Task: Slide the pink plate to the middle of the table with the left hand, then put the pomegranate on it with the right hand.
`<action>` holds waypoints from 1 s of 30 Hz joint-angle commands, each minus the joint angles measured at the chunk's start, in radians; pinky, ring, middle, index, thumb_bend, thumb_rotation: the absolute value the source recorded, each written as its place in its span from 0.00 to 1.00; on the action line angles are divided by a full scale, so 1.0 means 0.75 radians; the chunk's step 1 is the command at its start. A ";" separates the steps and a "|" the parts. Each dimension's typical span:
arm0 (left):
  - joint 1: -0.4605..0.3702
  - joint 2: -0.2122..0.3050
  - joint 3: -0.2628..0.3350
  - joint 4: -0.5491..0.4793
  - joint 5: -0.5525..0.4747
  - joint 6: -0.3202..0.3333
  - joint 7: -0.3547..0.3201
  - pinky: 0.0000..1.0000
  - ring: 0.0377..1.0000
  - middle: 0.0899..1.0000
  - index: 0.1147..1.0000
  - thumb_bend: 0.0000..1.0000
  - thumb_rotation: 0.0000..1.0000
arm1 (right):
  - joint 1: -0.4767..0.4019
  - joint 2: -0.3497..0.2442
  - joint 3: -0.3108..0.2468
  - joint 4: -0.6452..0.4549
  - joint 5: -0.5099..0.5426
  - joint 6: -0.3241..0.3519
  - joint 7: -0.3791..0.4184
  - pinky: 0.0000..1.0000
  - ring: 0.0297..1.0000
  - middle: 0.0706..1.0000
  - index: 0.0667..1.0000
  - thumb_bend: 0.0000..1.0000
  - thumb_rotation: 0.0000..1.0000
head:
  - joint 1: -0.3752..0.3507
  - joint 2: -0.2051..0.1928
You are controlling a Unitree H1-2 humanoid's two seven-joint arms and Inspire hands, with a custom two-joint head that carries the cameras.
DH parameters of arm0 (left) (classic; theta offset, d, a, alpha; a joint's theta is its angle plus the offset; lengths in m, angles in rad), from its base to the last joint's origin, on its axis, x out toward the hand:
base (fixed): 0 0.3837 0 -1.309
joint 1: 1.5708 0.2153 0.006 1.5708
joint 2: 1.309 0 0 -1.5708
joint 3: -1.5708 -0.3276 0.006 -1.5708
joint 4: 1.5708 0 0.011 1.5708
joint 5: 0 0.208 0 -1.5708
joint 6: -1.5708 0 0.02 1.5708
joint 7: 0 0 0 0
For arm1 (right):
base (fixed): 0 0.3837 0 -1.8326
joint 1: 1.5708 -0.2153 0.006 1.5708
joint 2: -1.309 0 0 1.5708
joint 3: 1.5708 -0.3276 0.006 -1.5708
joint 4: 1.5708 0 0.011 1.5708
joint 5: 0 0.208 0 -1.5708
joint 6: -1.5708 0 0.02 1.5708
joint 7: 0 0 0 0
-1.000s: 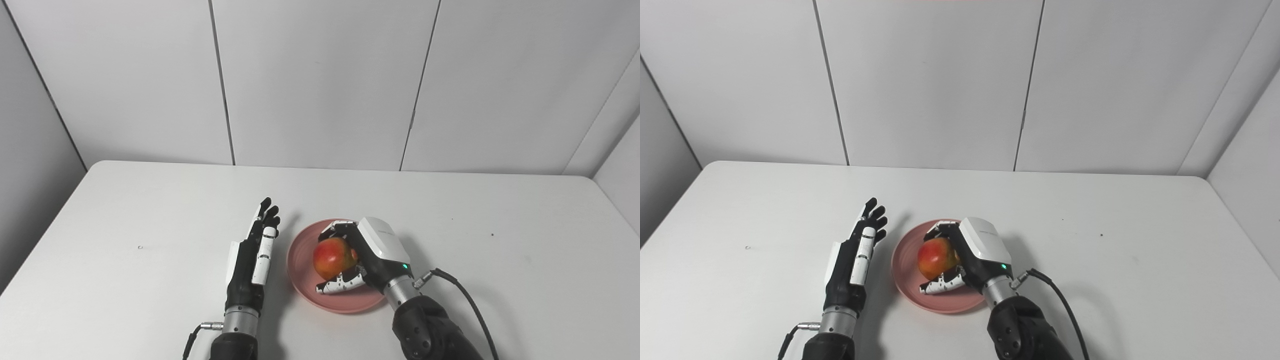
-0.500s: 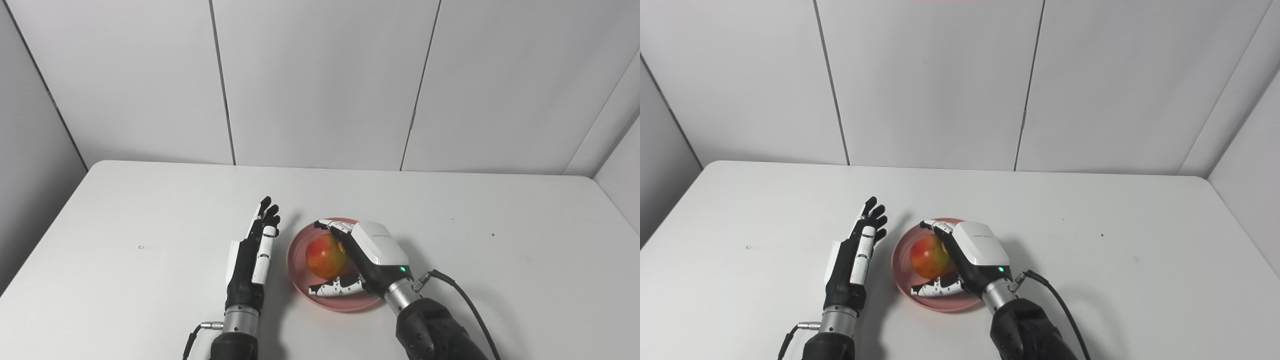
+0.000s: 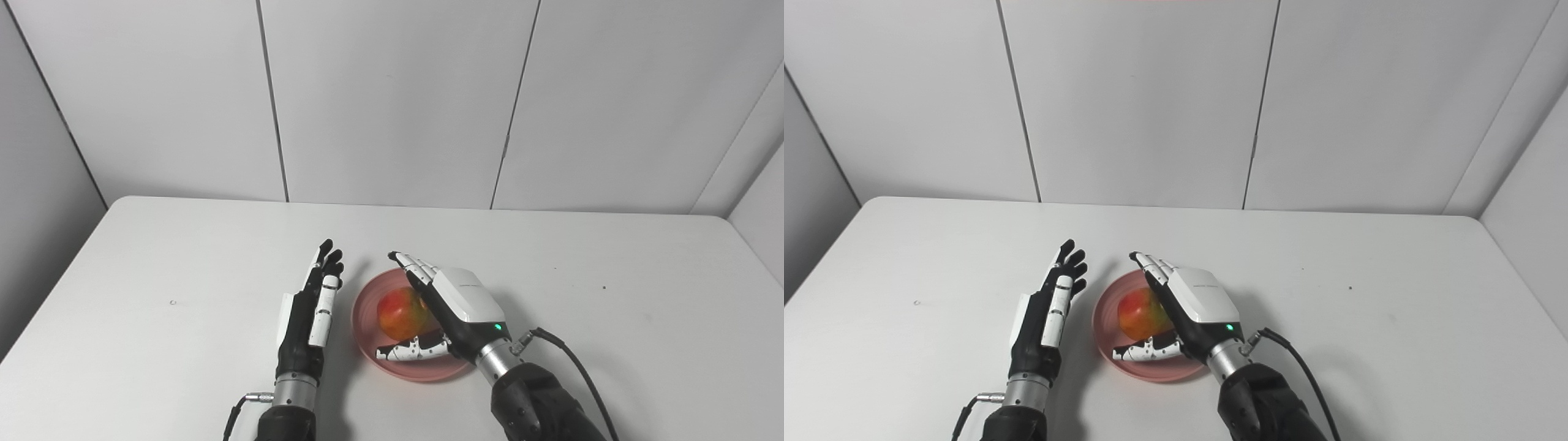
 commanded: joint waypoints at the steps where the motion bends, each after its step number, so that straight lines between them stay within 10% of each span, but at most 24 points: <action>1: -0.031 -0.013 -0.008 -0.029 0.000 -0.034 0.000 0.90 0.92 0.93 0.92 0.44 1.00 | -0.031 -0.004 -0.029 -0.075 0.006 -0.021 -0.009 0.85 0.91 0.92 0.94 0.89 0.45 | 0.001 -0.002; 19: -0.035 -0.009 -0.007 -0.016 0.004 -0.041 0.002 0.90 0.91 0.93 0.92 0.44 1.00 | 0.002 0.039 -0.323 -0.382 0.183 0.031 0.018 0.76 0.85 0.90 0.92 0.93 0.52 | -0.005 -0.008; 30: -0.034 0.006 -0.003 -0.012 -0.010 -0.054 -0.010 0.91 0.92 0.93 0.92 0.45 1.00 | 0.155 0.110 -0.552 -0.383 0.468 0.052 -0.064 0.81 0.88 0.90 0.91 0.81 0.94 | -0.014 -0.009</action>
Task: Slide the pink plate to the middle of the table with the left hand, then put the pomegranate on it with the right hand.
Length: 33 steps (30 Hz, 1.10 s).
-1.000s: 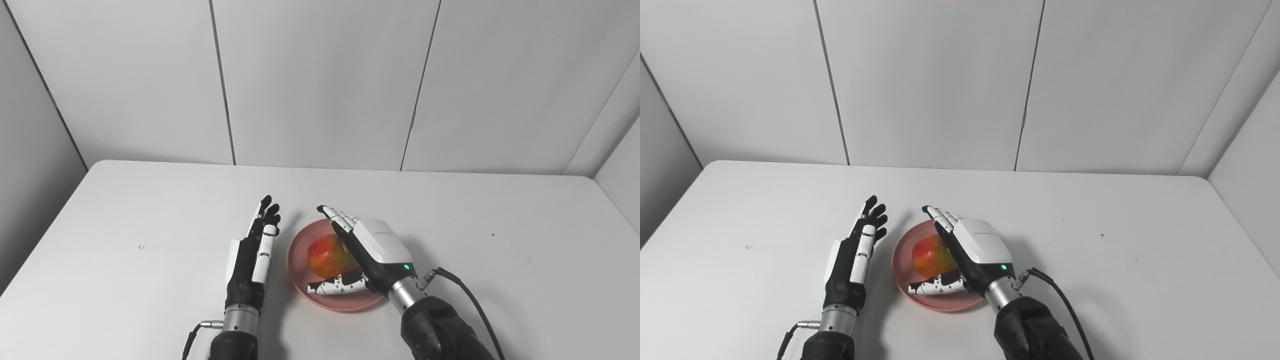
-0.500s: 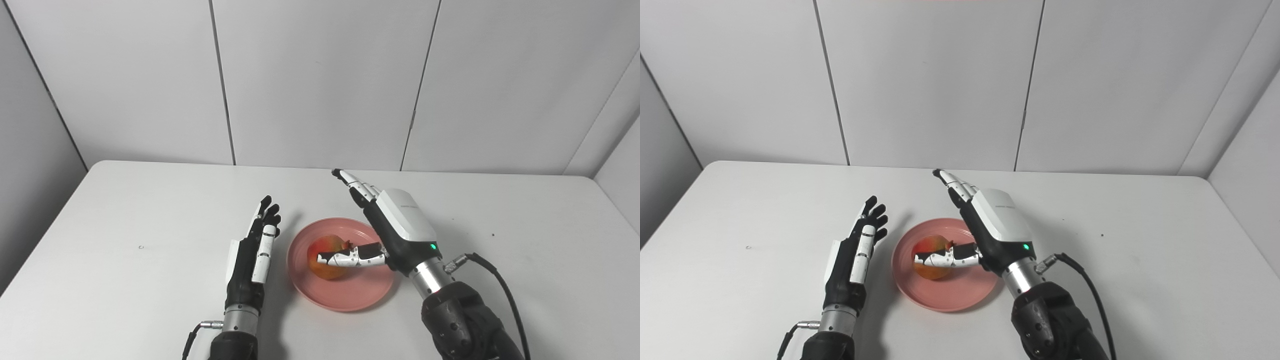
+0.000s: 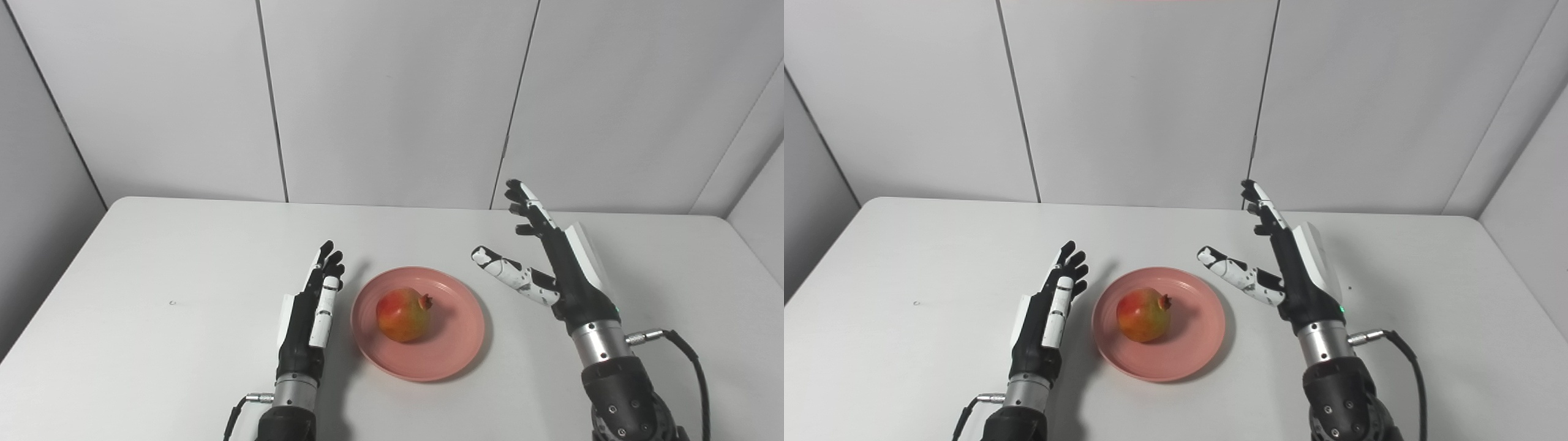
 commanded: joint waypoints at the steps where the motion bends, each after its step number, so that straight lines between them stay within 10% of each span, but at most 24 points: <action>1: -0.034 0.003 -0.001 -0.024 -0.011 -0.053 -0.012 0.91 0.91 0.93 0.92 0.45 1.00 | 0.000 0.031 -0.028 -0.034 0.068 -0.003 -0.047 0.82 0.88 0.90 0.90 0.81 0.96 | -0.001 -0.001; 13: -0.026 0.027 -0.005 -0.037 -0.036 -0.041 -0.047 0.91 0.92 0.94 0.93 0.46 1.00 | 0.103 0.103 -0.123 0.043 0.619 0.022 0.000 0.99 1.00 1.00 1.00 0.73 1.00 | -0.024 0.000; 33: -0.022 0.031 -0.002 -0.081 -0.102 0.023 -0.097 0.94 0.94 0.97 0.96 0.45 1.00 | 0.159 0.154 -0.069 0.043 0.742 0.034 -0.061 1.00 1.00 1.00 1.00 0.35 1.00 | -0.041 0.004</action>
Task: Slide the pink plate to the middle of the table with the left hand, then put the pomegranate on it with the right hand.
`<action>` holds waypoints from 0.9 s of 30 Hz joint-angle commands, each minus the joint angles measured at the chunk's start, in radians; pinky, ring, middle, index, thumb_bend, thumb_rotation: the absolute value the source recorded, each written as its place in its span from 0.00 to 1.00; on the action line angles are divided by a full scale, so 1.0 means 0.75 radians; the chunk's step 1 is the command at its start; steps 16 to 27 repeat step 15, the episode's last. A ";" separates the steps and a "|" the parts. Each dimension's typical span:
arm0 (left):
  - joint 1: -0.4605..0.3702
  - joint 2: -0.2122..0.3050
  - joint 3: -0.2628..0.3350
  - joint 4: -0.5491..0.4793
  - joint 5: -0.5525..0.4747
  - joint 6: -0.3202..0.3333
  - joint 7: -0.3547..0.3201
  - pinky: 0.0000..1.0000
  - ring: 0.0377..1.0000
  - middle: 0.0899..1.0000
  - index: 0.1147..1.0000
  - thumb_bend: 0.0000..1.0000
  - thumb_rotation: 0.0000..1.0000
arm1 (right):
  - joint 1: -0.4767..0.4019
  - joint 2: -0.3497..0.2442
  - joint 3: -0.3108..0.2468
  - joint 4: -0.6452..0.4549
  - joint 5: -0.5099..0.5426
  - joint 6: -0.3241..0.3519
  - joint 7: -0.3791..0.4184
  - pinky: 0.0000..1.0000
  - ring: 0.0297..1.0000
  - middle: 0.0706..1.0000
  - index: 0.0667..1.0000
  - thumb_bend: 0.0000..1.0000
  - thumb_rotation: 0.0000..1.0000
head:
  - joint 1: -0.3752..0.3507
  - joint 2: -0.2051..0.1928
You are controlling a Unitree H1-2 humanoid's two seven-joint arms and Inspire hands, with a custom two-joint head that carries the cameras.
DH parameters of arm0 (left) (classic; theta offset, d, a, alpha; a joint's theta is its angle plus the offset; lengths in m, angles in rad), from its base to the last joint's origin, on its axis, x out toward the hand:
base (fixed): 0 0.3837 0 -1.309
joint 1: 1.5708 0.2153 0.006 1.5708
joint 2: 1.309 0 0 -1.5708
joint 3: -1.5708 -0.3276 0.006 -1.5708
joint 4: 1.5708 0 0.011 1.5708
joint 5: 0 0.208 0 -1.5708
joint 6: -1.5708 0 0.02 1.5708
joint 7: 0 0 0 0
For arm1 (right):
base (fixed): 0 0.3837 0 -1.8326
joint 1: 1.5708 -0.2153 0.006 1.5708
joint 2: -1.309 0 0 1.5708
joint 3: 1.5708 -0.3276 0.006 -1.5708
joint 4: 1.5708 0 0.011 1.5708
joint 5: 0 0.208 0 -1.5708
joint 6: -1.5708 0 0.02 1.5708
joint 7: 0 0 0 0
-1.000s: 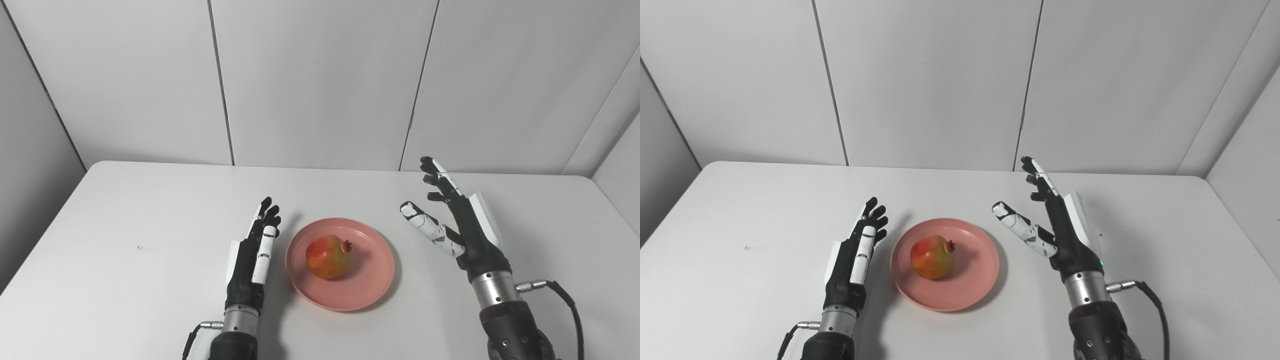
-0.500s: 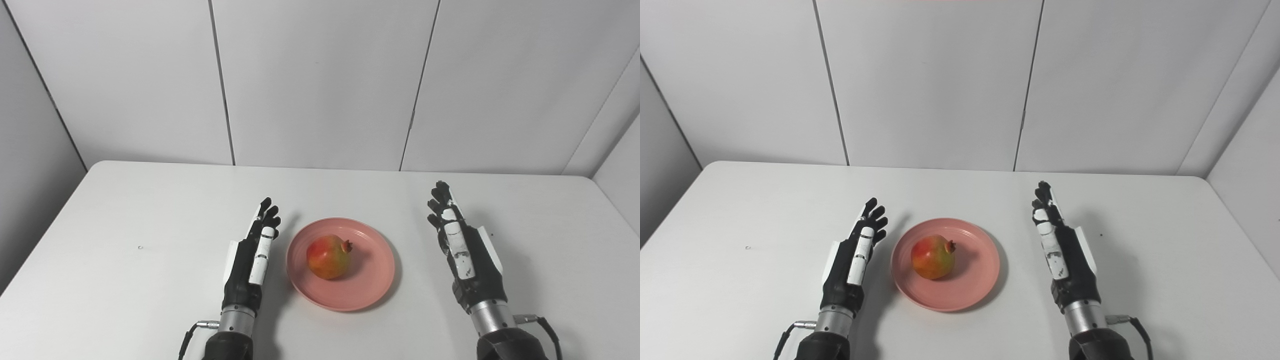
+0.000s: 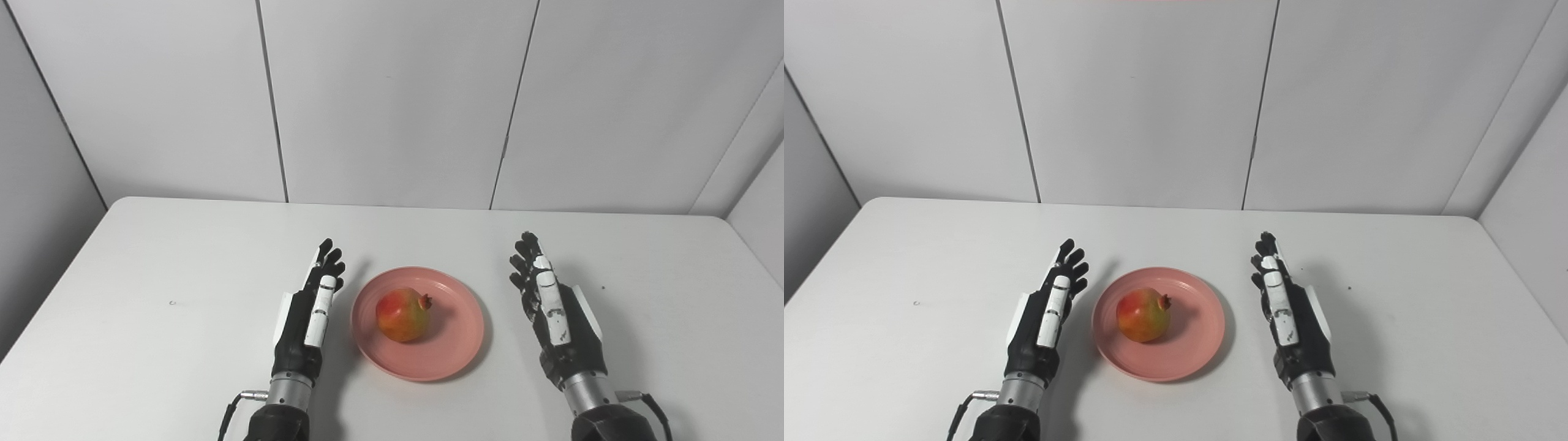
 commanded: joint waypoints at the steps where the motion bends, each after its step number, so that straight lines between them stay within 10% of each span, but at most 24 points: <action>1: -0.021 -0.005 -0.002 -0.055 -0.021 -0.003 -0.018 0.94 0.94 0.97 0.96 0.45 1.00 | 0.006 0.015 0.002 -0.030 0.018 -0.048 -0.017 1.00 1.00 1.00 1.00 0.34 1.00 | -0.006 0.000; 27: -0.021 0.004 -0.010 -0.066 -0.037 0.017 -0.033 0.94 0.95 0.97 0.97 0.46 1.00 | 0.016 0.008 0.030 -0.028 0.004 -0.064 -0.029 1.00 1.00 1.00 1.00 0.34 1.00 | -0.002 0.003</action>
